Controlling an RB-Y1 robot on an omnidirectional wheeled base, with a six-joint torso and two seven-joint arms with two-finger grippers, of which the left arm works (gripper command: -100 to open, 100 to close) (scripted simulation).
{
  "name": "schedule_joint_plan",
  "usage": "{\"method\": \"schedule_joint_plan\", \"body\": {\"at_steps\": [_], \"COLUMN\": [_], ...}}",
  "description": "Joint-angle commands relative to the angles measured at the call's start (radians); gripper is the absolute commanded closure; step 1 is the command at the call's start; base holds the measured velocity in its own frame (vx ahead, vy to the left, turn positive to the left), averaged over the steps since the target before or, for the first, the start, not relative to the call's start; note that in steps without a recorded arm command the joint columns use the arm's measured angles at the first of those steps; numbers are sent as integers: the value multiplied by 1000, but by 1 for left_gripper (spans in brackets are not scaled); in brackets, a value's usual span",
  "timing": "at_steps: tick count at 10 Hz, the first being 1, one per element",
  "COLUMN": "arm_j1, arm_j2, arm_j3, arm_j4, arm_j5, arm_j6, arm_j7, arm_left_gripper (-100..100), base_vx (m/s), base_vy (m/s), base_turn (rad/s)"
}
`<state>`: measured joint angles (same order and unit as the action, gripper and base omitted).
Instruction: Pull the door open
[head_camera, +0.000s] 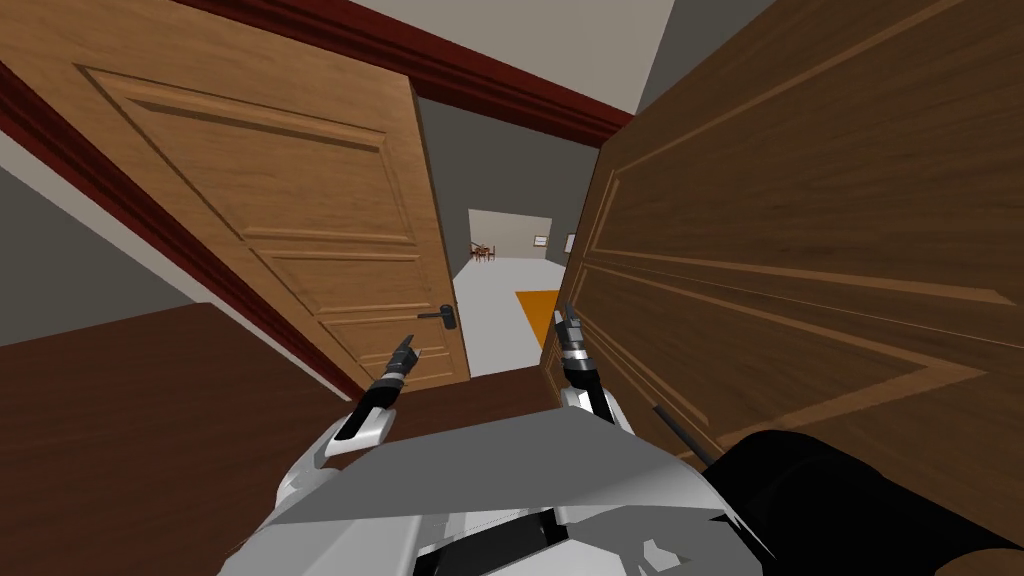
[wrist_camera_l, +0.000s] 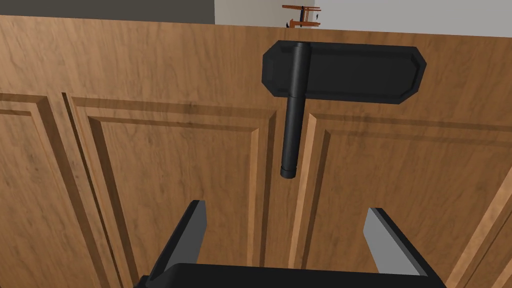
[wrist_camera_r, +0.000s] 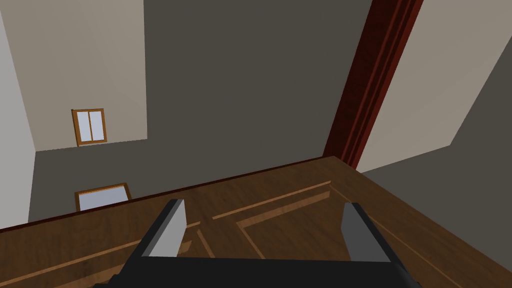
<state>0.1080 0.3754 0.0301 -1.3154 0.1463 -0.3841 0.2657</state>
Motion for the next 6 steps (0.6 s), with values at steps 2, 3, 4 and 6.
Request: {"method": "schedule_joint_plan", "body": {"at_steps": [2, 3, 4, 6], "arm_j1": [-23, -32, -41, -33], "arm_j2": [17, 24, 32, 33], "arm_j3": [-1, -1, -1, 10], "arm_j4": [51, 69, 90, 89], "arm_j5": [1, 1, 2, 6], "arm_j6": [-2, -2, -2, -8], "arm_j7": [5, 7, 9, 11], "arm_left_gripper": [-100, -100, -100, -100], "base_vx": [120, 110, 125, 96], "base_vy": [18, 21, 19, 9], "base_turn": [-101, -74, -77, -46]}}
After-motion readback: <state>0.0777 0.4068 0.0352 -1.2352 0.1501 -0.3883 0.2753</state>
